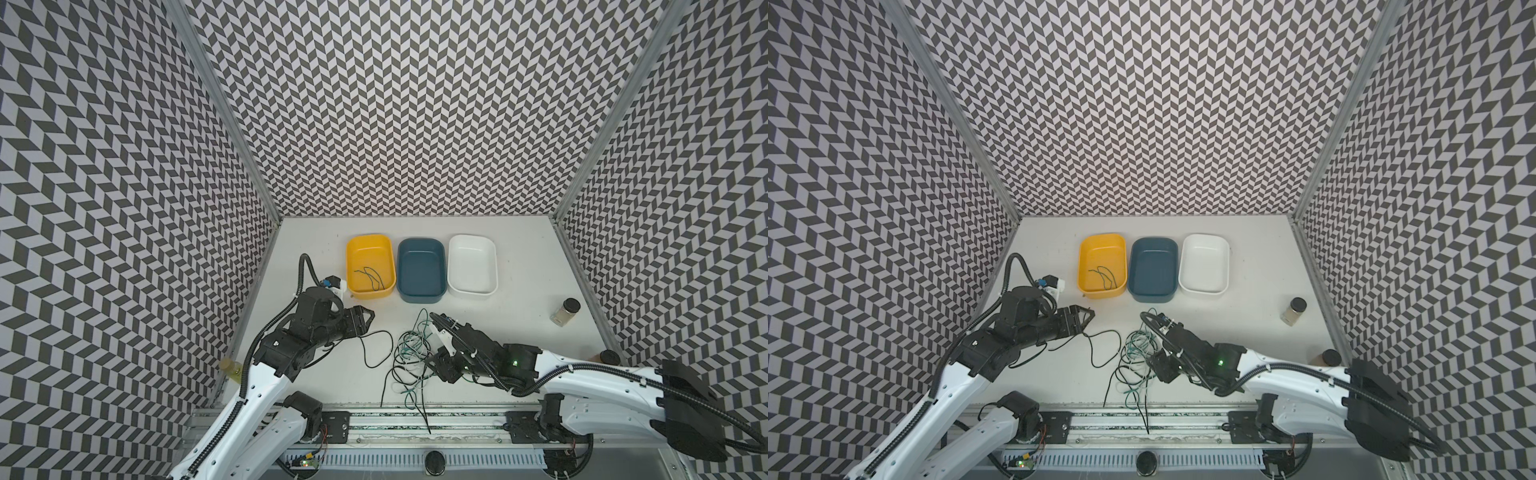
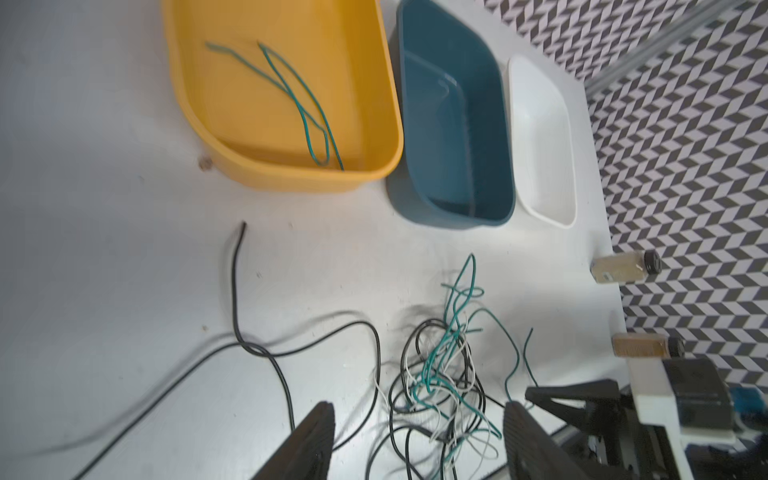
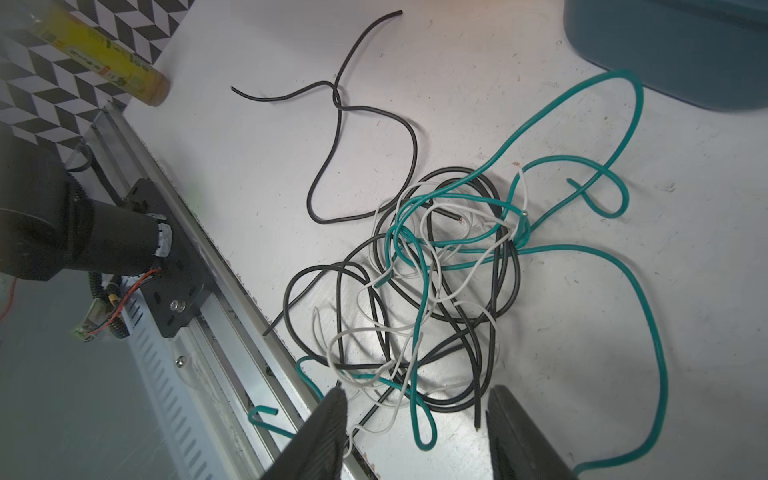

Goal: Untangle the cables

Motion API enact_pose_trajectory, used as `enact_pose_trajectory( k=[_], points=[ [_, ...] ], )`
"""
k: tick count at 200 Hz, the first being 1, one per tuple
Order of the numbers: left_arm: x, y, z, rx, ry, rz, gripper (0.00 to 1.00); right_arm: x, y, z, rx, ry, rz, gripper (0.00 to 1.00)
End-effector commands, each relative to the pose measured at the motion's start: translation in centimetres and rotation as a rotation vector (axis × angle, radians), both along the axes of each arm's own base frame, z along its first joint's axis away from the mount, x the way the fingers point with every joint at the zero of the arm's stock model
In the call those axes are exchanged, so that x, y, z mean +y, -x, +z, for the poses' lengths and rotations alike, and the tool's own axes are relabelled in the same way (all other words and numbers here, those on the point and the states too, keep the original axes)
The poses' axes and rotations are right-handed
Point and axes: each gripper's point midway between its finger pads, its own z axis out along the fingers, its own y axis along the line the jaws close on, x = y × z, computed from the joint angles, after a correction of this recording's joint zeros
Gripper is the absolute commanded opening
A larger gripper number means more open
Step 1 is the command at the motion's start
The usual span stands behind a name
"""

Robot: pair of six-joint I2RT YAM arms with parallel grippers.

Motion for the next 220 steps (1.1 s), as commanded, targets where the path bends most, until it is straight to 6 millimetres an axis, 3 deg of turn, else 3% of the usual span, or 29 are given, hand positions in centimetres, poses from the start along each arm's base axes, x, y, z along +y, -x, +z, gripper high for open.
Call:
enact_pose_trajectory(
  k=[1, 39, 70, 159, 188, 220],
  points=[
    [-2.1, 1.3, 0.9, 0.03, 0.147, -0.083, 0.67, 1.8, -1.6, 2.7, -0.011, -0.08, -0.049, 0.56],
    [-3.7, 2.7, -2.0, 0.1, 0.207, -0.105, 0.66, 2.0, -5.4, 2.5, 0.1, -0.155, -0.177, 0.57],
    [-5.1, 3.7, -3.8, 0.116, 0.189, -0.137, 0.67, 1.8, -8.0, 1.1, 0.204, -0.168, -0.242, 0.57],
    [-7.7, 3.2, -8.2, 0.178, 0.144, -0.172, 0.66, 4.2, -11.4, -1.8, 0.267, -0.115, -0.231, 0.51],
    [-8.7, 3.2, -9.3, 0.194, 0.128, -0.192, 0.66, 4.3, -12.4, -2.6, 0.269, -0.094, -0.239, 0.37],
    [-9.5, 3.4, -10.8, 0.208, 0.093, -0.211, 0.62, 4.9, -12.8, -0.6, 0.233, -0.133, -0.195, 0.11]
  ],
)
